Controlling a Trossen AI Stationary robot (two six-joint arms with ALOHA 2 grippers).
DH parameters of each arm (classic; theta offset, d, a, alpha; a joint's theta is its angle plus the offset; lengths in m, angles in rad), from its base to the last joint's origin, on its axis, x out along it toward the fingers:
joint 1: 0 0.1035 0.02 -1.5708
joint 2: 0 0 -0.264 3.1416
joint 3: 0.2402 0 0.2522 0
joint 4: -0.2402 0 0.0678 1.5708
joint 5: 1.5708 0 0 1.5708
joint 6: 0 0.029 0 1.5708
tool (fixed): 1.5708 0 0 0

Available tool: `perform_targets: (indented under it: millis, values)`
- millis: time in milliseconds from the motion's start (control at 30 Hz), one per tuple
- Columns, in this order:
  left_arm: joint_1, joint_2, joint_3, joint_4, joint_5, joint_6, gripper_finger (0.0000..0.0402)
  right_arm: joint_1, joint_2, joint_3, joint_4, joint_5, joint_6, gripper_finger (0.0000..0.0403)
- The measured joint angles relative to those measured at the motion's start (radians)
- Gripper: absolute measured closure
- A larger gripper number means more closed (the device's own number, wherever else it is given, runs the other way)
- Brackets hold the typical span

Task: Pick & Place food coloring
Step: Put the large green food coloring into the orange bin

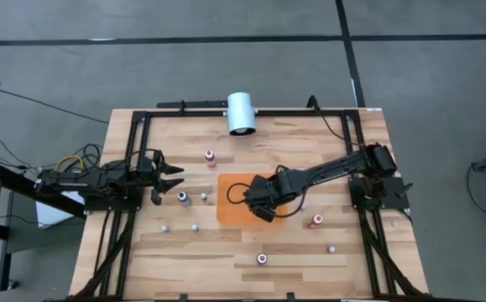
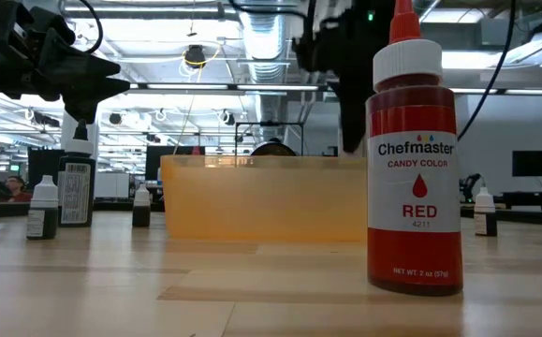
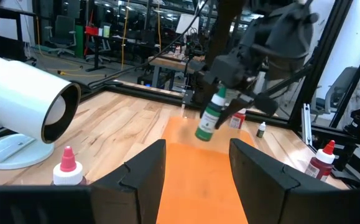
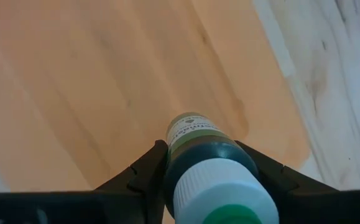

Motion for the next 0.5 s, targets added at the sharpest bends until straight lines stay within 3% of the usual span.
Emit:
perform_targets:
  millis: [500]
  values:
    - [0.000,0.000,0.000,0.000,-0.001,0.003,0.0233,-0.082,0.000,-0.111,0.055,-0.028,-0.001,0.0246]
